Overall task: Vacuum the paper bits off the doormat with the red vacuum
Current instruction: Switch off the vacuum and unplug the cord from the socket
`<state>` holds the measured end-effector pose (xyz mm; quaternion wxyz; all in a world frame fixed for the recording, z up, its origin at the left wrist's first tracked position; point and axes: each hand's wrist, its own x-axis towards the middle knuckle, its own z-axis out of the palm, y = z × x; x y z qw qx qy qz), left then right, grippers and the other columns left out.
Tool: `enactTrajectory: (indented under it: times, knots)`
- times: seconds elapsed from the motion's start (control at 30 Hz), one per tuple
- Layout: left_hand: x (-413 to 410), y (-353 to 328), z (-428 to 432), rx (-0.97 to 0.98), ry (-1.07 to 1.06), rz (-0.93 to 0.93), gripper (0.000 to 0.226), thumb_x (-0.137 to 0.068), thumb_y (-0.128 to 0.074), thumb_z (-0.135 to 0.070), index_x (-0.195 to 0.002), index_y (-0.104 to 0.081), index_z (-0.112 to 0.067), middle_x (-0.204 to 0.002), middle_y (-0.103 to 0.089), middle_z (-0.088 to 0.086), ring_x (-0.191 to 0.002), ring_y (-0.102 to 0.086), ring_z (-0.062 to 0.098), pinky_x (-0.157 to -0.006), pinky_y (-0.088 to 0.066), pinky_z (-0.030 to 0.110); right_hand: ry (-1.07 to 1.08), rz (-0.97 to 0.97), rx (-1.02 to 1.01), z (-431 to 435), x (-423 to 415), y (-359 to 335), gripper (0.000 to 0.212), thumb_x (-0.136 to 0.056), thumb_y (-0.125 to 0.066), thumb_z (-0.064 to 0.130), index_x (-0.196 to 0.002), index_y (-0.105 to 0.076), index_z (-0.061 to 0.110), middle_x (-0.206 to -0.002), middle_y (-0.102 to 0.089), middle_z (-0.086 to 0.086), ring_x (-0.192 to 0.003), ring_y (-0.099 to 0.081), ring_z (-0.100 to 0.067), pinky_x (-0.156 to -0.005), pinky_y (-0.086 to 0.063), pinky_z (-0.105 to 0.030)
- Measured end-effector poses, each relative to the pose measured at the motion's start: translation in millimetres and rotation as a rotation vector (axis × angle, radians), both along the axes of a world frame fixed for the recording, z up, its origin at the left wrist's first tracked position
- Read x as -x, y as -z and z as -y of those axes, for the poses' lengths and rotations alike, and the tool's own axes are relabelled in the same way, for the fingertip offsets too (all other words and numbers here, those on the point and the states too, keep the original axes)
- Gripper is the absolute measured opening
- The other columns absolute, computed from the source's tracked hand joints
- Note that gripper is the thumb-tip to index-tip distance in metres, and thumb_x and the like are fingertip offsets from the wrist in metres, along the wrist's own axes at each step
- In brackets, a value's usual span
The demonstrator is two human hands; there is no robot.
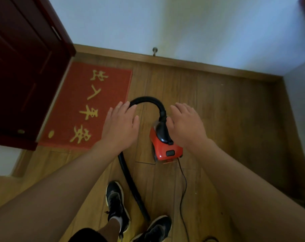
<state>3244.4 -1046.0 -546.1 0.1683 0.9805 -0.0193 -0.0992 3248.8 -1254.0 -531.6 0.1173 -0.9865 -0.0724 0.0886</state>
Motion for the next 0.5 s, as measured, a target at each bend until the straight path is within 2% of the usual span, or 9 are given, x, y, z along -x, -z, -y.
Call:
enactTrajectory:
  times: [0.2, 0.37, 0.5]
  knots:
    - [-15.0, -74.3, -1.5, -0.017, 0.022, 0.065, 0.053, -0.108, -0.027, -0.038, -0.158, -0.030, -0.020, -0.166, -0.026, 0.002, -0.155, -0.016, 0.021, -0.127, -0.014, 0.044, 0.021, 0.021, 0.033, 2.9, -7.2, -79.9, 0.053, -0.104, -0.032, 0.037, -0.148, -0.042, 0.010, -0.156, -0.040, -0.009, -0.147, -0.029, -0.027, -0.123, -0.021, -0.044]
    - [-23.1, -148.9, 9.1, -0.018, 0.080, 0.093, 0.053, -0.108, -0.026, -0.038, -0.158, -0.028, -0.021, -0.167, -0.024, 0.002, -0.155, -0.016, 0.020, -0.127, -0.015, 0.044, 0.066, 0.092, 0.036, 5.4, -2.5, -149.2, 0.041, -0.103, -0.035, 0.035, -0.130, -0.054, 0.011, -0.140, -0.053, -0.008, -0.135, -0.041, -0.026, -0.117, -0.029, -0.042]
    - [-28.9, -210.3, 20.0, -0.016, 0.123, 0.133, 0.054, -0.108, -0.025, -0.039, -0.158, -0.029, -0.020, -0.166, -0.026, 0.003, -0.154, -0.018, 0.020, -0.127, -0.015, 0.043, 0.084, 0.120, 0.047, 10.1, 2.0, -210.6, 0.051, -0.105, -0.032, 0.039, -0.148, -0.042, 0.013, -0.156, -0.040, -0.006, -0.148, -0.028, -0.025, -0.123, -0.018, -0.042]
